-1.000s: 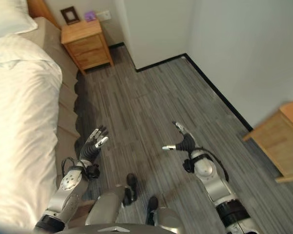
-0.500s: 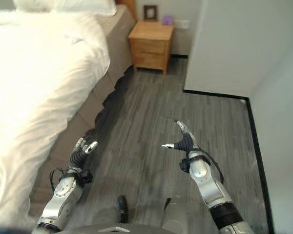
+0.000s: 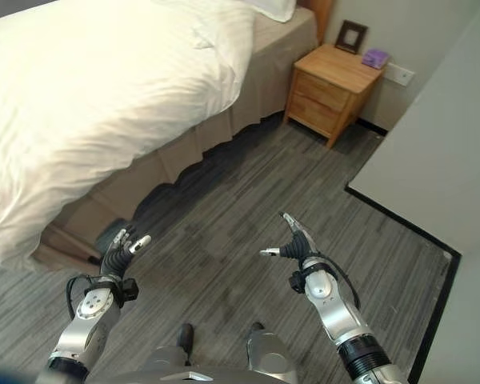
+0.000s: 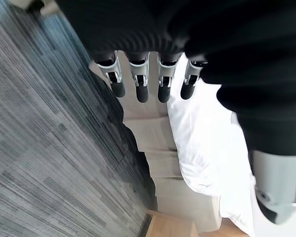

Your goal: Making the bed.

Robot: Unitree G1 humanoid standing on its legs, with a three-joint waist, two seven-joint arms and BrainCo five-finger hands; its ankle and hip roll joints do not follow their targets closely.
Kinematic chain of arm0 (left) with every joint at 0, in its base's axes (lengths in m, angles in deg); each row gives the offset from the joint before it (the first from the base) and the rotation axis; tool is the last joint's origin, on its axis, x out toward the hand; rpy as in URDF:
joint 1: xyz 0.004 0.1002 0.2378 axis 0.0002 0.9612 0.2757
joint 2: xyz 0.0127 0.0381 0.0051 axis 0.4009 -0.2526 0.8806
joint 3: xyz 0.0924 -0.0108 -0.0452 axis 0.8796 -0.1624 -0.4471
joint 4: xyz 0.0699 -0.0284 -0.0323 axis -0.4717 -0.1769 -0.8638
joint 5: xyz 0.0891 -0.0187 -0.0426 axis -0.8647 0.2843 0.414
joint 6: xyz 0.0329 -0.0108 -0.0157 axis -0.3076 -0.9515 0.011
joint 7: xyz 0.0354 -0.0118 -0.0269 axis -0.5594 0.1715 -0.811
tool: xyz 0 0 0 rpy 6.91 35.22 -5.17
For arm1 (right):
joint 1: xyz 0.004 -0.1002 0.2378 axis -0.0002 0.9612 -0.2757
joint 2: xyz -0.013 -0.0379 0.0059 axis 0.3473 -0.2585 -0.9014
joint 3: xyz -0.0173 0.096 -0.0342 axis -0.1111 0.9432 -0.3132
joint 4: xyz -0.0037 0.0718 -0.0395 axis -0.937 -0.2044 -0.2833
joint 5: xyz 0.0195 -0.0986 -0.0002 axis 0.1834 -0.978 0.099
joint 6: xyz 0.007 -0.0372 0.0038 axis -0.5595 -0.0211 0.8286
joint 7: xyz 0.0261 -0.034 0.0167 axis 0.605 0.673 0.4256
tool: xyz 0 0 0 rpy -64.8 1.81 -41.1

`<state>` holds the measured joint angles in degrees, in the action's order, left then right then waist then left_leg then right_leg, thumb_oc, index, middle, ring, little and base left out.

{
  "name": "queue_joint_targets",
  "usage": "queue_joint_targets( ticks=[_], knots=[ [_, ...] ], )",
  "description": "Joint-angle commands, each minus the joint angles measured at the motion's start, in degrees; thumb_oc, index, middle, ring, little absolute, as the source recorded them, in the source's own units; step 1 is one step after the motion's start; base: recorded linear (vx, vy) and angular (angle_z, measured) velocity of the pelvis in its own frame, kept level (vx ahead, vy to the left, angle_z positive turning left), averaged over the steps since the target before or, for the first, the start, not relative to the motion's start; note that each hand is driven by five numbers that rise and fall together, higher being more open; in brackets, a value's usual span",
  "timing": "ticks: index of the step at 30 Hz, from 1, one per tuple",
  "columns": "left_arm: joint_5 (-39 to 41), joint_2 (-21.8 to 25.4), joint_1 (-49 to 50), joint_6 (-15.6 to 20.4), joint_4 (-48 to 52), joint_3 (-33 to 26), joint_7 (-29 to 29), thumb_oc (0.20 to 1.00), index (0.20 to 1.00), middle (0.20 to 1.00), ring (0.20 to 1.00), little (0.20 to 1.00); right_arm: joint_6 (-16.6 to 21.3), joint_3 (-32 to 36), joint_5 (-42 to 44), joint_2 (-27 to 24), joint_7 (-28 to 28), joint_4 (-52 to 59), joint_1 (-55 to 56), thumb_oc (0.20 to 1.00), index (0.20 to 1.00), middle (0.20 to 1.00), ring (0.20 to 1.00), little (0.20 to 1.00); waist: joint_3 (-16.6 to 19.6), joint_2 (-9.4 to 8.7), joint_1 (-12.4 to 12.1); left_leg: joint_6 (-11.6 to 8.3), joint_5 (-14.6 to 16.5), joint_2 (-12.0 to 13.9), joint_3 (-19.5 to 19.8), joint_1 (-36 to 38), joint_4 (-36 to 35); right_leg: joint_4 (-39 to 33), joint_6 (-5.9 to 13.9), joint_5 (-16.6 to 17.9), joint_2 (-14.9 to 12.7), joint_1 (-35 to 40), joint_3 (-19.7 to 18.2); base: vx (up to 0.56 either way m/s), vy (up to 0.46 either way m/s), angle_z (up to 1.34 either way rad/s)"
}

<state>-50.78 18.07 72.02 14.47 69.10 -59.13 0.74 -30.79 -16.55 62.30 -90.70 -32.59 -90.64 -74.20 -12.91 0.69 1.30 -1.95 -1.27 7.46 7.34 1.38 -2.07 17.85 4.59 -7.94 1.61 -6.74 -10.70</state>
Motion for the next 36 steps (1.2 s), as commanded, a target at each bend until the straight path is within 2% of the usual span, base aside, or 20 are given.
queue_joint_targets(
  ticks=[1,2,3,9,13,14,17,20,24,25,26,27,28,29,30,31,32,33,34,36],
  knots=[
    [-0.2,1.8,0.3,3.1,3.6,-2.6,0.9,1.000,1.000,1.000,1.000,1.000,3.1,0.8,3.2,0.5,0.3,3.6,-1.5,1.000,1.000,1.000,1.000,1.000,2.2,-2.96,0.5,0.60,7.7,-6.7,-0.7,6.2,-0.1,-20.7,2.31,11.0,-4.5,3.8,-1.5,0.04,0.038,-0.05],
    [-22.0,4.2,-5.8,-0.1,-36.7,1.7,0.9,1.000,1.000,1.000,1.000,1.000,3.7,9.7,14.4,2.5,1.8,-30.0,9.3,1.000,1.000,1.000,1.000,1.000,2.7,-3.96,6.0,-1.64,7.2,1.1,-18.9,4.8,0.3,-13.1,2.98,4.4,-9.8,6.0,15.9,-0.01,0.088,0.23],
    [-22.0,4.2,-5.8,-0.1,-36.7,1.7,0.9,1.000,1.000,1.000,1.000,1.000,3.7,9.7,14.4,2.5,1.8,-30.0,9.3,1.000,1.000,1.000,1.000,1.000,2.9,-3.98,6.0,-1.63,7.0,1.1,-18.9,4.6,0.3,-13.1,2.97,4.5,-9.8,5.9,15.9,-0.12,0.253,0.70],
    [-19.6,10.0,-6.8,3.7,-14.1,-4.7,-2.1,1.000,1.000,1.000,1.000,1.000,4.2,11.1,8.2,-1.3,-1.4,-12.7,4.1,1.000,1.000,1.000,1.000,1.000,2.4,-4.72,3.4,0.56,8.0,-2.5,-16.5,6.4,-2.3,-7.5,5.82,8.9,-12.8,4.2,14.9,-0.04,0.169,0.19],
    [-18.6,11.2,-9.9,4.9,-7.6,-5.9,-3.9,1.000,1.000,1.000,1.000,1.000,4.6,11.4,4.7,-3.4,-2.9,-4.6,1.2,1.000,1.000,1.000,1.000,1.000,2.8,-4.52,3.6,0.99,8.4,-3.2,-13.7,6.6,-2.7,-8.6,3.62,4.8,-6.7,3.0,9.5,0.13,0.105,0.04],
    [-19.2,11.7,-10.4,5.0,-6.0,-5.8,-3.9,1.000,1.000,1.000,1.000,1.000,4.9,11.2,4.1,-4.0,-3.3,-3.6,0.2,1.000,1.000,1.000,1.000,1.000,2.9,-4.66,3.4,1.06,8.7,-3.6,-13.1,6.9,-2.8,-10.1,3.09,4.7,-5.6,2.5,9.6,0.28,0.041,0.18],
    [-20.2,13.0,-12.9,5.3,-1.6,-5.6,-4.4,1.000,1.000,1.000,1.000,1.000,5.2,11.4,3.2,-5.6,-4.7,-0.4,-2.2,1.000,1.000,1.000,1.000,1.000,2.6,-4.98,3.3,0.63,10.3,-4.5,-12.1,9.0,-2.9,-15.7,2.31,7.0,-4.4,-0.4,13.0,0.32,-0.037,0.20],
    [-19.0,13.2,-15.9,5.9,1.0,-5.1,-4.5,1.000,1.000,1.000,1.000,1.000,5.0,12.6,2.7,-6.8,-5.6,1.7,-2.3,1.000,1.000,1.000,1.000,1.000,1.9,-4.55,5.2,-0.89,13.2,-3.5,-9.6,13.5,-2.9,-21.5,3.54,10.4,-3.2,-5.8,16.4,0.46,-0.146,0.38],
    [-17.6,12.7,-17.4,7.0,3.4,-4.3,-4.7,1.000,1.000,1.000,1.000,1.000,4.7,12.6,1.7,-7.5,-6.2,3.2,-2.5,1.000,1.000,1.000,1.000,1.000,2.1,-3.20,7.6,-2.63,16.7,-0.9,-7.2,19.0,-1.7,-22.1,4.55,11.9,-5.2,-10.2,21.0,0.55,-0.257,0.98],
    [-16.7,12.4,-16.6,7.7,5.6,-4.5,-3.8,1.000,1.000,1.000,1.000,1.000,4.8,12.5,1.4,-7.7,-5.8,4.9,-2.0,1.000,1.000,1.000,1.000,1.000,2.5,-3.06,8.0,-3.24,16.4,0.0,-7.2,19.7,-0.5,-21.7,4.03,11.9,-5.4,-9.0,21.4,0.86,-0.454,0.52],
    [-16.0,11.2,-13.4,7.9,7.4,-5.5,-3.2,1.000,1.000,1.000,1.000,1.000,5.2,12.0,1.0,-7.6,-4.6,6.2,-0.3,1.000,1.000,1.000,1.000,1.000,3.2,-1.70,8.7,-5.46,10.5,2.8,-8.1,19.4,7.7,-19.6,1.72,11.5,-3.9,-6.7,20.5,0.61,-0.341,0.00],
    [-16.1,11.2,-13.3,7.8,7.5,-5.5,-3.2,1.000,1.000,1.000,1.000,1.000,5.2,11.9,1.0,-7.6,-4.6,6.2,-0.2,1.000,1.000,1.000,1.000,1.000,3.4,-1.90,8.8,-5.48,10.3,2.6,-7.9,19.2,7.7,-19.6,1.68,11.6,-4.1,-6.9,20.4,0.65,-0.384,0.07],
    [-14.5,9.9,-11.6,8.0,7.7,-5.9,-3.0,1.000,1.000,1.000,1.000,1.000,5.9,11.2,1.0,-7.3,-4.5,6.2,0.3,1.000,1.000,1.000,1.000,1.000,3.4,-1.15,8.7,-6.43,3.4,3.8,-8.2,17.2,15.1,-18.5,0.12,10.7,-2.9,-4.8,19.9,0.39,-0.321,0.24],
    [-13.2,9.2,-10.9,7.5,7.7,-5.7,-2.6,1.000,1.000,1.000,1.000,1.000,5.7,10.4,0.4,-7.4,-4.6,5.7,-0.1,1.000,1.000,1.000,1.000,1.000,2.9,-1.80,8.2,-7.06,-2.3,4.3,-8.5,12.5,25.1,-18.2,-1.49,9.9,-2.8,-2.6,19.8,0.55,-0.462,0.09],
    [-12.9,8.9,-10.7,7.3,8.1,-5.2,-2.1,1.000,1.000,1.000,1.000,1.000,5.4,9.9,0.1,-7.6,-4.9,5.7,-0.5,1.000,1.000,1.000,1.000,1.000,1.6,-2.63,6.9,-6.41,-5.3,4.0,-7.6,7.8,35.2,-18.2,-3.09,9.1,-2.6,-0.2,19.0,0.51,-0.453,-0.11],
    [-12.9,8.7,-10.5,7.3,8.2,-4.8,-2.3,1.000,1.000,1.000,1.000,1.000,5.2,9.5,0.4,-7.6,-5.3,5.5,-1.1,1.000,1.000,1.000,1.000,1.000,0.9,-3.50,5.9,-4.56,-4.9,3.8,-8.0,5.1,40.2,-19.1,-4.29,8.5,-2.1,2.2,17.9,0.34,-0.283,-0.29],
    [-12.9,8.7,-10.5,7.3,8.2,-4.8,-2.3,1.000,1.000,1.000,1.000,1.000,5.2,9.5,0.4,-7.6,-5.3,5.5,-1.2,1.000,1.000,1.000,1.000,1.000,0.9,-3.72,5.9,-4.48,-5.1,3.6,-8.0,4.8,40.4,-19.2,-4.29,8.7,-2.3,2.1,17.8,0.61,-0.299,-0.90],
    [-12.5,7.9,-8.7,6.9,9.1,-4.7,-1.7,1.000,1.000,1.000,1.000,1.000,4.7,8.9,0.4,-7.8,-5.0,5.8,-2.2,1.000,1.000,1.000,1.000,1.000,-0.1,-5.29,3.2,-1.66,0.7,0.1,-8.6,-2.0,46.2,-21.1,-4.89,7.3,-2.6,7.0,14.5,0.64,-0.187,-1.03],
    [-12.4,7.3,-7.4,6.7,9.7,-5.1,-1.6,1.000,1.000,1.000,1.000,1.000,4.5,8.4,0.3,-8.0,-4.7,6.1,-2.6,1.000,1.000,1.000,1.000,1.000,-0.5,-5.67,1.8,-0.99,3.6,-2.0,-8.7,-4.6,45.3,-21.7,-5.01,6.5,-2.7,8.8,12.7,0.85,-0.196,-0.99],
    [-13.0,6.6,-5.4,6.6,10.6,-6.0,-1.0,1.000,1.000,1.000,1.000,1.000,4.5,7.7,-0.2,-7.7,-3.8,6.1,-3.0,1.000,1.000,1.000,1.000,1.000,-0.6,-5.82,-0.3,-0.44,5.9,-4.4,-10.9,-9.4,39.1,-22.2,-4.54,5.0,-3.1,12.1,10.3,0.60,-0.020,-0.68]
  ],
)
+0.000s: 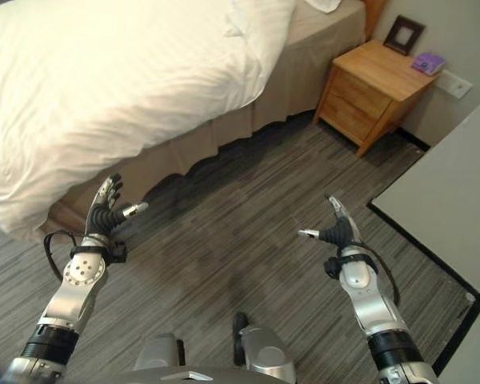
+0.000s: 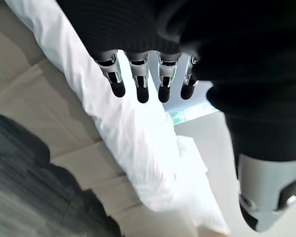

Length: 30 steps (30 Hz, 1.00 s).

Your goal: Making the bed.

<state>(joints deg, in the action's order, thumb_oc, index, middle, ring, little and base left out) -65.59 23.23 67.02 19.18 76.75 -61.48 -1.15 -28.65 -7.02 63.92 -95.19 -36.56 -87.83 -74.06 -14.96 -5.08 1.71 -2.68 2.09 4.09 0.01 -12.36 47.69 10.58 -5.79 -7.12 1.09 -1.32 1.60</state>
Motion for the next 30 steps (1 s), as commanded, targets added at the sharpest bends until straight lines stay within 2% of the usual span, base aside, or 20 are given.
queue_joint_targets(
  ticks=[1,2,3,5,6,8,9,10,11,12,13,14,16,19,21,23,24,25,26,30],
  knots=[
    [1.7,1.2,0.1,1.9,3.1,-3.8,1.3,1.000,1.000,1.000,1.000,1.000,2.4,-2.1,-2.0,-3.2,0.4,3.1,-3.3,1.000,1.000,1.000,1.000,1.000,1.5,0.12,-1.4,0.99,3.7,-1.6,-5.0,3.1,-16.4,-14.9,6.21,3.3,-2.9,8.2,-2.8,0.38,0.005,-0.79],
    [1.7,1.2,0.1,1.9,3.2,-3.8,1.3,1.000,1.000,1.000,1.000,1.000,2.5,-2.1,-2.0,-3.2,0.4,3.1,-3.3,1.000,1.000,1.000,1.000,1.000,1.6,-0.28,-1.6,1.10,3.1,-2.0,-5.4,3.4,-17.3,-15.0,6.29,3.4,-3.3,8.0,-3.1,0.65,0.046,-0.67],
    [1.4,1.0,0.4,1.9,2.7,-4.2,1.2,1.000,1.000,1.000,1.000,1.000,2.7,-2.2,-2.0,-3.7,0.3,2.6,-3.4,1.000,1.000,1.000,1.000,1.000,1.8,1.28,-2.5,1.71,1.4,-3.3,-7.9,1.6,-32.9,-15.5,7.09,0.9,-2.4,11.7,-3.5,0.66,0.050,-0.34],
    [1.4,0.8,0.1,1.6,2.5,-4.1,1.7,1.000,1.000,1.000,1.000,1.000,2.7,-2.0,-2.1,-4.2,0.3,2.0,-3.6,1.000,1.000,1.000,1.000,1.000,2.3,2.58,-3.3,0.73,-5.1,-3.6,-10.4,1.4,-49.1,-15.6,7.65,-1.2,-2.0,14.7,-3.4,0.89,0.046,-0.04],
    [0.4,1.4,-0.9,1.2,1.8,-4.1,1.5,1.000,1.000,1.000,1.000,1.000,2.2,-1.3,-1.8,-4.8,-0.1,0.6,-4.5,1.000,1.000,1.000,1.000,1.000,2.3,2.33,-3.4,0.40,-3.3,-1.8,-14.2,-4.5,-52.7,-15.6,8.46,-3.2,-2.8,19.3,-3.0,0.94,0.025,-0.12],
    [0.5,2.0,-0.6,1.3,1.6,-4.6,1.5,1.000,1.000,1.000,1.000,1.000,2.3,-1.6,-1.7,-4.5,0.1,0.7,-4.6,1.000,1.000,1.000,1.000,1.000,2.7,1.58,-4.2,0.93,-3.9,-2.4,-14.2,-5.1,-52.7,-15.3,8.88,-3.6,-3.6,20.6,-3.7,0.77,0.056,-0.30],
    [-0.4,2.5,2.4,1.1,2.2,-6.9,1.2,1.000,1.000,1.000,1.000,1.000,2.5,-1.9,-2.8,-3.6,1.6,1.7,-3.4,1.000,1.000,1.000,1.000,1.000,4.1,1.87,-5.5,1.71,-7.3,-3.3,-11.3,-3.1,-52.7,-12.4,9.46,-5.1,-4.0,22.1,-6.2,0.81,0.109,-0.36],
    [-0.9,2.4,2.9,1.1,2.0,-7.5,1.1,1.000,1.000,1.000,1.000,1.000,2.6,-1.9,-3.7,-2.9,2.1,2.0,-3.0,1.000,1.000,1.000,1.000,1.000,5.3,1.43,-6.6,1.82,-9.9,-3.3,-10.2,-2.4,-52.7,-9.6,10.01,-4.5,-4.2,21.5,-7.1,1.02,0.128,-0.53],
    [-1.2,2.7,2.6,0.7,1.6,-7.3,1.3,1.000,1.000,1.000,1.000,1.000,2.6,-2.1,-4.2,-2.5,2.2,1.6,-2.7,1.000,1.000,1.000,1.000,1.000,5.7,0.72,-6.9,2.51,-10.1,-3.5,-10.5,-1.2,-52.7,-4.8,11.61,-1.6,-4.9,19.9,-6.9,0.46,0.042,-0.85],
    [-1.2,2.7,2.6,0.7,1.6,-7.3,1.3,1.000,1.000,1.000,1.000,1.000,2.6,-2.1,-4.2,-2.5,2.2,1.5,-2.7,1.000,1.000,1.000,1.000,1.000,5.7,0.78,-7.0,2.50,-10.2,-3.4,-10.6,-1.3,-52.7,-4.7,11.59,-1.6,-4.9,19.8,-7.0,0.71,0.096,-0.78],
    [-1.3,3.4,1.1,0.6,-0.7,-7.0,-0.1,1.000,1.000,1.000,1.000,1.000,2.6,-3.6,-4.4,-1.5,2.2,0.0,-4.4,1.000,1.000,1.000,1.000,1.000,5.6,-0.49,-7.5,3.82,-8.7,-4.8,-11.3,3.5,-52.7,9.7,17.29,11.4,-8.0,15.3,-5.0,0.72,0.095,-0.78],
    [-1.3,4.5,-0.2,0.3,-1.3,-6.4,-0.2,1.000,1.000,1.000,1.000,1.000,2.2,-4.2,-4.4,-1.3,2.3,-0.6,-5.3,1.000,1.000,1.000,1.000,1.000,4.9,-0.35,-6.8,4.31,-7.4,-4.7,-11.0,6.1,-52.6,17.3,17.90,16.5,-8.5,12.0,-4.5,0.90,0.121,-0.70],
    [-1.1,5.9,-2.2,0.6,-1.9,-6.5,-1.2,1.000,1.000,1.000,1.000,1.000,2.1,-5.1,-4.0,-1.2,1.8,-0.4,-7.5,1.000,1.000,1.000,1.000,1.000,4.1,1.41,-5.6,4.71,-4.3,-2.6,-11.7,11.1,-52.7,24.2,16.53,15.7,-10.4,4.9,-1.0,0.61,0.063,-0.30],
    [0.4,6.7,-3.6,1.3,-1.8,-6.6,-2.0,1.000,1.000,1.000,1.000,1.000,2.0,-4.9,-2.6,-1.4,1.5,0.6,-8.7,1.000,1.000,1.000,1.000,1.000,3.1,2.62,-3.5,4.13,-1.4,-1.7,-10.8,15.0,-52.7,19.7,13.54,7.5,-12.5,-1.6,4.9,0.55,-0.008,0.11],
    [1.6,7.1,-4.2,1.9,-1.0,-7.0,-1.9,1.000,1.000,1.000,1.000,1.000,2.2,-4.4,-1.2,-1.7,1.9,1.7,-8.6,1.000,1.000,1.000,1.000,1.000,2.8,2.93,-1.7,2.81,0.2,-1.1,-9.2,17.2,-52.7,10.4,12.94,4.1,-10.5,-3.9,6.7,0.51,-0.179,0.43],
    [2.5,7.5,-4.9,2.8,1.0,-8.0,-2.2,1.000,1.000,1.000,1.000,1.000,2.7,-4.1,0.8,-1.4,1.7,2.7,-9.4,1.000,1.000,1.000,1.000,1.000,2.5,2.55,-1.1,1.46,2.1,-0.7,-7.8,19.2,-52.7,-4.5,13.46,4.8,-10.2,-4.3,6.5,0.49,-0.266,0.74],
    [2.9,7.6,-5.4,3.4,2.1,-8.7,-2.5,1.000,1.000,1.000,1.000,1.000,2.9,-4.1,1.2,-1.3,1.8,3.2,-9.8,1.000,1.000,1.000,1.000,1.000,2.3,2.52,-0.9,0.94,2.9,-0.4,-6.8,20.1,-52.7,-10.5,14.03,6.3,-10.2,-4.8,5.0,0.56,-0.370,0.91],
    [3.4,7.5,-6.0,4.3,4.0,-10.1,-3.1,1.000,1.000,1.000,1.000,1.000,3.2,-3.9,1.4,-1.1,2.1,4.0,-10.1,1.000,1.000,1.000,1.000,1.000,1.9,2.98,-0.7,-0.27,4.0,0.9,-5.1,22.1,-52.7,-15.6,15.85,8.7,-11.8,-9.8,1.2,0.45,-0.286,0.89],
    [3.3,7.5,-5.9,4.2,4.1,-10.2,-3.1,1.000,1.000,1.000,1.000,1.000,3.2,-4.0,1.4,-1.2,2.1,4.0,-10.1,1.000,1.000,1.000,1.000,1.000,2.1,3.18,-0.8,-0.29,4.2,1.1,-5.2,22.0,-52.7,-15.6,15.91,8.6,-11.6,-9.9,1.2,0.42,-0.311,1.03],
    [4.2,7.7,-8.0,5.5,4.4,-10.1,-4.5,1.000,1.000,1.000,1.000,1.000,3.6,-5.5,0.7,-2.1,2.5,4.1,-10.5,1.000,1.000,1.000,1.000,1.000,2.5,2.86,-0.2,-1.92,5.6,2.4,-2.0,23.5,-52.7,-15.6,16.58,9.7,-11.7,-12.6,-5.5,0.26,-0.269,1.02]
  ],
)
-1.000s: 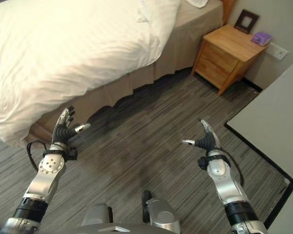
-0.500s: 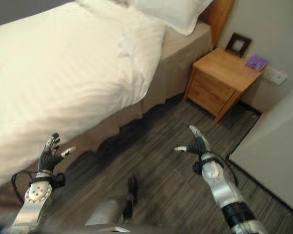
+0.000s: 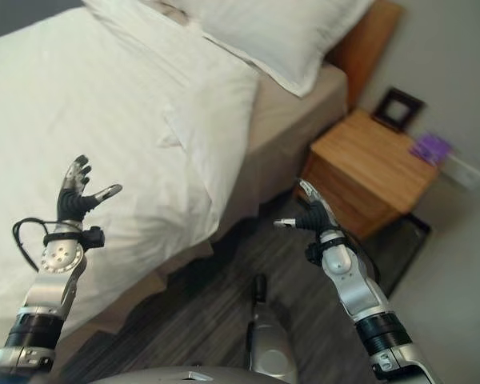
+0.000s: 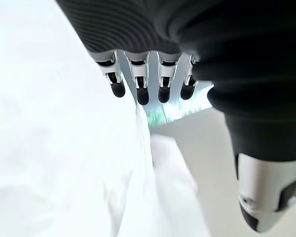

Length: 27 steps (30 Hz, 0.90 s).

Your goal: Making the bed.

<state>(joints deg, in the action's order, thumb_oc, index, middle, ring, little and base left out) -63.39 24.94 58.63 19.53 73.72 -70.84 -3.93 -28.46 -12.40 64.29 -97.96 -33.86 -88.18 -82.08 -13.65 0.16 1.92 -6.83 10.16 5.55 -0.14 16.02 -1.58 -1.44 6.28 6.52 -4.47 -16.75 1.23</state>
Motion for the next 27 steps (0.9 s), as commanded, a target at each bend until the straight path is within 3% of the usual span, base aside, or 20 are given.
queue_joint_targets(
  ticks=[1,3,4,5,6,7,8,9,10,11,13,15,18,21,24,26,27],
  knots=[
    [2.7,6.2,-1.2,5.4,6.5,0.0,-1.7,1.000,1.000,1.000,1.000,1.000,3.4,-0.5,0.0,0.2,-0.1,4.0,-3.1,1.000,1.000,1.000,1.000,1.000,1.5,-2.97,-0.1,1.67,-2.0,1.3,-0.5,-4.4,-3.4,-3.6,4.50,-3.4,-6.4,4.1,-6.7,0.39,-0.515,1.09],
    [4.6,6.6,-2.4,5.4,4.1,0.9,-2.2,1.000,1.000,1.000,1.000,1.000,3.2,-2.1,-0.3,-0.3,-0.2,2.8,-4.6,1.000,1.000,1.000,1.000,1.000,2.2,-3.26,0.9,0.52,-1.9,3.6,1.7,-2.5,-3.4,-2.2,4.12,-1.9,-6.0,5.2,-8.7,0.45,-0.617,0.97],
    [7.2,5.8,-1.3,5.7,2.9,0.9,-2.1,1.000,1.000,1.000,1.000,1.000,3.2,-4.6,-0.5,-0.8,0.1,2.2,-7.0,1.000,1.000,1.000,1.000,1.000,2.6,-2.71,1.3,0.05,-5.6,6.7,2.0,-3.4,0.5,0.6,3.33,-2.5,-4.4,5.9,-9.6,0.40,-0.678,0.57],
    [8.9,4.9,-1.5,5.4,2.7,1.4,-2.4,1.000,1.000,1.000,1.000,1.000,3.2,-5.1,-1.3,-2.0,0.1,2.2,-7.4,1.000,1.000,1.000,1.000,1.000,2.0,-3.01,1.8,0.47,-8.8,8.0,-0.6,-7.4,7.4,0.9,2.23,-3.0,-5.2,7.6,-8.1,0.32,-0.691,0.39],
    [10.4,4.2,-2.1,5.3,2.2,2.0,-2.2,1.000,1.000,1.000,1.000,1.000,3.2,-4.9,-1.6,-3.1,-0.4,1.9,-7.0,1.000,1.000,1.000,1.000,1.000,1.4,-3.60,2.3,1.16,-11.9,9.7,-7.0,-10.7,12.5,0.3,1.20,-3.9,-6.5,10.6,-5.0,0.13,-0.531,0.60],
    [11.6,4.2,-2.7,5.2,1.8,2.5,-2.0,1.000,1.000,1.000,1.000,1.000,3.1,-4.6,-1.7,-4.2,-1.1,1.6,-7.0,1.000,1.000,1.000,1.000,1.000,1.1,-4.43,3.3,1.32,-13.1,11.8,-15.1,-12.7,16.5,-1.2,0.27,-4.4,-7.2,13.6,-1.6,0.20,-0.499,1.23],
    [12.4,4.5,-3.0,5.1,1.8,3.0,-1.7,1.000,1.000,1.000,1.000,1.000,2.5,-4.5,-1.9,-5.8,-1.5,1.3,-7.4,1.000,1.000,1.000,1.000,1.000,1.5,-4.96,3.9,0.88,-10.8,12.2,-20.9,-12.7,18.3,-2.9,-0.13,-5.7,-7.3,16.3,0.5,0.22,-0.427,1.90],
    [12.7,4.9,-2.8,4.8,1.2,2.9,-1.0,1.000,1.000,1.000,1.000,1.000,1.8,-4.2,-2.0,-7.3,-1.6,1.7,-8.5,1.000,1.000,1.000,1.000,1.000,1.3,-5.09,3.7,1.48,-7.4,10.1,-22.7,-13.5,19.7,-3.3,-0.58,-6.1,-7.0,17.3,1.0,0.24,-0.330,1.59],
    [11.9,5.4,-2.5,4.5,0.6,2.8,-0.9,1.000,1.000,1.000,1.000,1.000,1.6,-3.6,-1.7,-9.0,-2.0,2.9,-9.7,1.000,1.000,1.000,1.000,1.000,0.8,-5.10,2.9,2.73,-3.5,5.1,-22.1,-16.6,21.8,-3.4,-0.99,-6.4,-6.7,18.0,1.1,0.11,-0.228,0.97],
    [11.1,5.6,-2.4,4.6,0.5,2.1,-1.2,1.000,1.000,1.000,1.000,1.000,1.3,-2.3,-1.4,-10.1,-1.6,4.1,-10.0,1.000,1.000,1.000,1.000,1.000,0.9,-5.31,2.5,3.96,-2.4,1.2,-20.8,-19.9,21.0,-3.3,-0.93,-5.7,-7.1,18.0,1.5,0.13,-0.149,0.19],
    [10.1,6.3,-2.1,5.2,1.4,0.5,-1.1,1.000,1.000,1.000,1.000,1.000,1.4,-0.4,-1.5,-11.7,-1.1,4.8,-10.0,1.000,1.000,1.000,1.000,1.000,1.6,-4.05,2.2,4.12,-3.8,-1.7,-21.1,-19.2,13.4,-3.2,-0.06,-6.8,-6.3,19.5,3.8,0.19,-0.040,0.02],
    [9.9,6.8,-0.3,5.2,2.1,-1.8,-1.5,1.000,1.000,1.000,1.000,1.000,1.2,0.1,-1.8,-12.8,-0.9,4.9,-10.1,1.000,1.000,1.000,1.000,1.000,2.1,-2.74,1.6,4.78,-5.8,-2.5,-21.5,-15.5,4.9,-1.9,0.47,-7.9,-5.8,20.3,6.0,0.21,0.045,0.59],
    [8.8,9.1,-2.2,5.2,2.9,-2.6,-2.6,1.000,1.000,1.000,1.000,1.000,1.2,1.4,-1.8,-12.6,-1.0,3.2,-9.5,1.000,1.000,1.000,1.000,1.000,2.0,-2.89,1.9,6.30,-7.4,-3.0,-19.1,-11.2,-2.3,9.5,2.27,-8.3,-6.3,18.1,9.8,0.14,-0.009,0.76],
    [7.9,11.0,-6.3,5.1,0.0,-0.5,-4.4,1.000,1.000,1.000,1.000,1.000,0.6,0.2,-2.1,-12.6,-2.6,-1.3,-13.2,1.000,1.000,1.000,1.000,1.000,0.5,-3.67,2.6,6.45,-7.2,-2.5,-16.8,-10.2,-3.4,17.8,3.91,-6.7,-6.2,12.6,6.7,0.04,-0.110,0.55],
    [7.8,11.3,-8.7,5.2,-2.3,1.1,-5.2,1.000,1.000,1.000,1.000,1.000,-0.3,-1.1,-3.8,-13.0,-4.5,-4.8,-16.8,1.000,1.000,1.000,1.000,1.000,0.4,-3.93,2.6,5.11,-7.6,-1.5,-14.4,-11.4,-3.4,9.4,2.35,-7.1,-5.2,11.2,1.5,0.10,-0.176,0.41],
    [7.6,11.4,-8.1,5.4,-2.1,1.6,-4.8,1.000,1.000,1.000,1.000,1.000,-0.7,-1.6,-3.9,-12.5,-5.4,-6.1,-17.9,1.000,1.000,1.000,1.000,1.000,0.3,-4.14,2.4,4.86,-7.2,-1.5,-12.0,-11.4,-3.4,3.6,2.30,-6.3,-4.4,10.2,-3.7,0.16,-0.168,0.51],
    [7.2,11.6,-7.6,5.4,-2.1,1.8,-4.2,1.000,1.000,1.000,1.000,1.000,-1.1,-1.9,-4.0,-12.2,-5.6,-7.4,-18.2,1.000,1.000,1.000,1.000,1.000,0.5,-4.36,2.3,4.97,-6.9,-1.8,-11.5,-11.3,-3.4,0.8,2.07,-6.1,-4.6,11.2,-4.5,0.14,-0.140,0.56]
  ],
)
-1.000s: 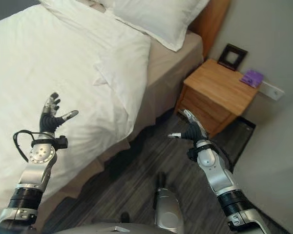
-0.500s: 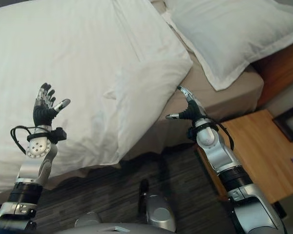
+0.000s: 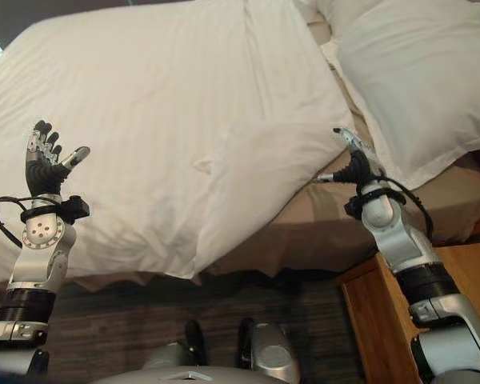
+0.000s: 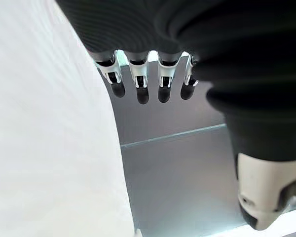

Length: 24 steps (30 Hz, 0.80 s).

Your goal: Making the bed.

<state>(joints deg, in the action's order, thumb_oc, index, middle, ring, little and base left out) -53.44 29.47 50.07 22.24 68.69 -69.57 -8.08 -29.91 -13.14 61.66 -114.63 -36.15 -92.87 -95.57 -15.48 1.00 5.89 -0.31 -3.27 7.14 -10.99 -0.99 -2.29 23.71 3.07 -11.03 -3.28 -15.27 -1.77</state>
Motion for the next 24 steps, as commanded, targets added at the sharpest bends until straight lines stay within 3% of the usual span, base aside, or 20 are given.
queue_joint_targets(
  ticks=[1,10,18,22,24],
  knots=[
    [-2.6,7.0,1.0,2.7,2.9,0.4,0.2,1.000,1.000,1.000,1.000,1.000,0.5,-1.9,-1.5,5.5,-3.5,-4.3,-5.6,1.000,1.000,1.000,1.000,1.000,2.5,-5.54,-1.9,-1.51,6.5,-3.7,-0.1,5.9,-2.7,-26.5,5.60,12.1,-6.2,10.9,-1.8,0.14,-0.115,0.55],
    [-2.7,5.9,6.0,0.8,-3.9,-0.2,0.1,1.000,1.000,1.000,1.000,1.000,-0.4,-8.3,-3.1,10.3,-3.9,-8.5,-12.3,1.000,1.000,1.000,1.000,1.000,4.1,-5.92,-4.9,-2.89,5.7,-2.4,3.3,5.7,-2.7,-28.7,4.51,12.3,-5.6,15.7,1.6,0.12,-0.113,0.35],
    [-1.6,6.7,4.5,1.5,-7.6,0.9,-0.4,1.000,1.000,1.000,1.000,1.000,-0.7,-11.8,-1.3,14.8,-5.2,-16.1,-18.0,1.000,1.000,1.000,1.000,1.000,2.1,-6.21,-6.7,-3.63,4.4,-2.0,5.6,2.7,-2.7,-28.7,4.16,12.0,-5.3,14.8,4.1,0.01,-0.016,0.27],
    [0.6,7.9,-0.6,2.5,-12.2,3.1,-1.2,1.000,1.000,1.000,1.000,1.000,-1.0,-15.1,-1.4,15.1,-5.4,-21.5,-23.9,1.000,1.000,1.000,1.000,1.000,-0.3,-5.09,-7.8,-4.09,2.9,-2.7,7.3,-2.2,-2.7,-28.7,3.97,12.7,-5.4,10.9,5.1,-0.09,-0.051,0.37],
    [3.2,10.3,-6.0,3.8,-16.8,5.1,-1.2,1.000,1.000,1.000,1.000,1.000,-1.3,-18.6,-1.9,12.4,-6.8,-27.1,-31.4,1.000,1.000,1.000,1.000,1.000,-1.9,-3.12,-7.9,-4.56,1.7,-3.4,7.2,-5.6,-2.7,-28.7,4.09,13.6,-5.7,8.0,5.2,-0.15,-0.027,0.31]
  ],
)
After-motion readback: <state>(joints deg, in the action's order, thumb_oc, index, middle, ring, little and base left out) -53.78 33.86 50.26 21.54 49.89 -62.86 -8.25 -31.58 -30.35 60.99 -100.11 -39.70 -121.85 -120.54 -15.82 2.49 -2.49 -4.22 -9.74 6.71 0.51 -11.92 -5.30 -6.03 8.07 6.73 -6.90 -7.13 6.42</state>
